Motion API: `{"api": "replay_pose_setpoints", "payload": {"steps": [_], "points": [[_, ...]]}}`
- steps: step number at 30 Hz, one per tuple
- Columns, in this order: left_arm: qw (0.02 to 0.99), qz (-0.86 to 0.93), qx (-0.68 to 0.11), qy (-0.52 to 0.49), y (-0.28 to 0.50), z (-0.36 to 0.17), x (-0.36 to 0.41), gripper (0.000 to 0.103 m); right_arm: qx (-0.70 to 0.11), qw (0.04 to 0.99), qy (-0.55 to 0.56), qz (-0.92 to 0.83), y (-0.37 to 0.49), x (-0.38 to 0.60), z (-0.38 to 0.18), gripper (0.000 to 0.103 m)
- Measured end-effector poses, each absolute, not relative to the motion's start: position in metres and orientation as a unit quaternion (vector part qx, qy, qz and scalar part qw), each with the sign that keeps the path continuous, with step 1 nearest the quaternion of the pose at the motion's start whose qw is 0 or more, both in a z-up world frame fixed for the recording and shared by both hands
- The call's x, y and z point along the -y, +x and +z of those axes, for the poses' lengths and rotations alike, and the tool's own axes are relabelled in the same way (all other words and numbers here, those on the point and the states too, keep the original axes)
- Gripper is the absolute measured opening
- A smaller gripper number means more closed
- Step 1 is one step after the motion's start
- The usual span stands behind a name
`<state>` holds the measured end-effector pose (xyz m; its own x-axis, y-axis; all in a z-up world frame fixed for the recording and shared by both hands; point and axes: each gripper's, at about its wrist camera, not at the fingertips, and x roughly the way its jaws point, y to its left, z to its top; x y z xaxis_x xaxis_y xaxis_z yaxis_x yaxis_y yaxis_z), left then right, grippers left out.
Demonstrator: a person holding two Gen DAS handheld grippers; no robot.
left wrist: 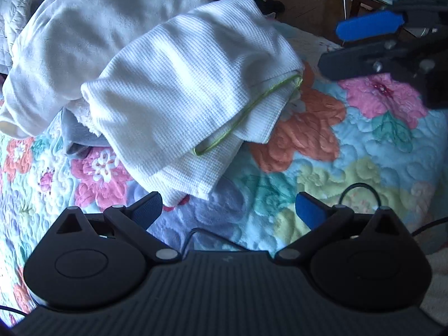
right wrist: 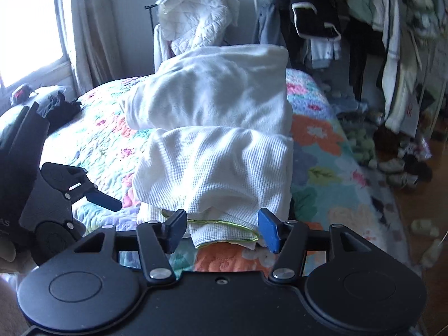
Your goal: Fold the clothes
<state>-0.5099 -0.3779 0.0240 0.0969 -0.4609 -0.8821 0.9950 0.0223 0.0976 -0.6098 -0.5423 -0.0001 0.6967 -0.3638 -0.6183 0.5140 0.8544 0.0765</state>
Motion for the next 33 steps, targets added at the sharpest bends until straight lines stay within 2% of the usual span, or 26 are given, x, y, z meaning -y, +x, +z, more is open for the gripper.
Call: {"api": "replay_pose_setpoints", "payload": {"steps": [17, 33], "points": [[0.659, -0.580, -0.325, 0.350, -0.512, 0.041, 0.375, 0.103, -0.318, 0.910, 0.121, -0.238, -0.616, 0.538, -0.004, 0.062], [0.693, -0.547, -0.325, 0.338, -0.499, 0.034, 0.390, 0.103, -0.328, 0.907, 0.127, -0.231, -0.612, 0.532, -0.012, 0.062]]}}
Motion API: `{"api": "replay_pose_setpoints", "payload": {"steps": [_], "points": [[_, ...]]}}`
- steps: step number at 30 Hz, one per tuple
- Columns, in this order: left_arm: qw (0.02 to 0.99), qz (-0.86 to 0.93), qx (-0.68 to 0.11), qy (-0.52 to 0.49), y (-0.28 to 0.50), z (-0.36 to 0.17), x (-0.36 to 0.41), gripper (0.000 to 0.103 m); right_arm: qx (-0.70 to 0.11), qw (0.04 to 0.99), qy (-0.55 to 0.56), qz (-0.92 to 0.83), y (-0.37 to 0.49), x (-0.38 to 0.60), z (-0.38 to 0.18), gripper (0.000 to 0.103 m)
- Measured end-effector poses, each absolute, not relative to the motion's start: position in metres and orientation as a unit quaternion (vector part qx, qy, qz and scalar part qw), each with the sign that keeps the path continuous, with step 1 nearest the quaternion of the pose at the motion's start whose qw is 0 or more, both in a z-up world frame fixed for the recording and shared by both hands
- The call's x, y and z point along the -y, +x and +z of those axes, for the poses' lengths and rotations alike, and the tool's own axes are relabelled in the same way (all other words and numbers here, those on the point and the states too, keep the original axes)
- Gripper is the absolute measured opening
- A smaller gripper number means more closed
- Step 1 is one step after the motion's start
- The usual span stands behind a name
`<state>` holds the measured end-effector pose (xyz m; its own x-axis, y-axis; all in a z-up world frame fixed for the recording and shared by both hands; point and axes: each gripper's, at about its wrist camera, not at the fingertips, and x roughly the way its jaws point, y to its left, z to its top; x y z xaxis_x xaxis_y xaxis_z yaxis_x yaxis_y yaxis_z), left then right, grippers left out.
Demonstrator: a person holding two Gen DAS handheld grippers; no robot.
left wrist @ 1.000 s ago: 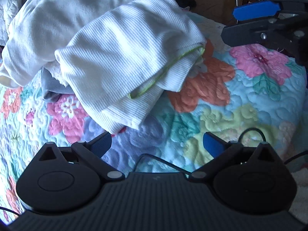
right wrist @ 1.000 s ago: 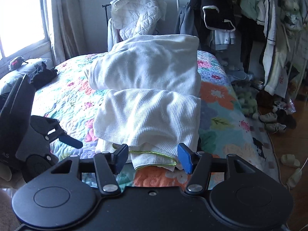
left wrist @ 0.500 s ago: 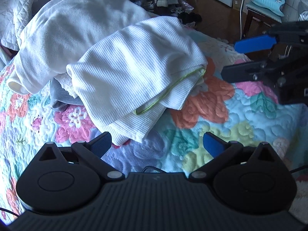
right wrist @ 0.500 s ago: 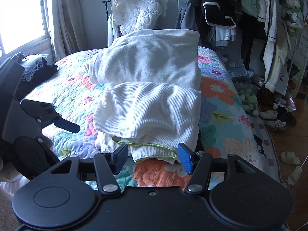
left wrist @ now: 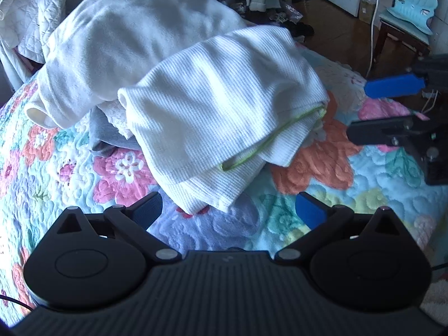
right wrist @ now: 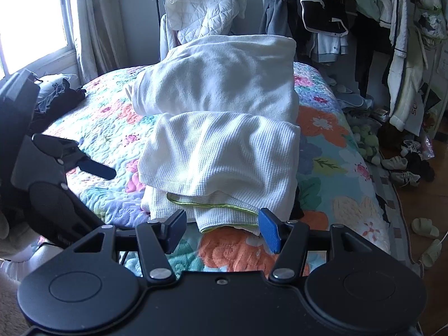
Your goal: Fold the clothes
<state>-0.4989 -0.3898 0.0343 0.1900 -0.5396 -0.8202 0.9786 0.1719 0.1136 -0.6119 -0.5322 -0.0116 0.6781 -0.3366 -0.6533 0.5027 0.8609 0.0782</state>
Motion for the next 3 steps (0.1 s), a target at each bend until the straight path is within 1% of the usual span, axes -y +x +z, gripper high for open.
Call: {"api": "replay_pose_setpoints", "payload": {"steps": [3], "points": [[0.695, -0.543, -0.330, 0.337, -0.4955, 0.0333, 0.3899, 0.103, -0.330, 0.906, 0.126, -0.233, -0.6113, 0.5313, -0.0118, 0.062]]}}
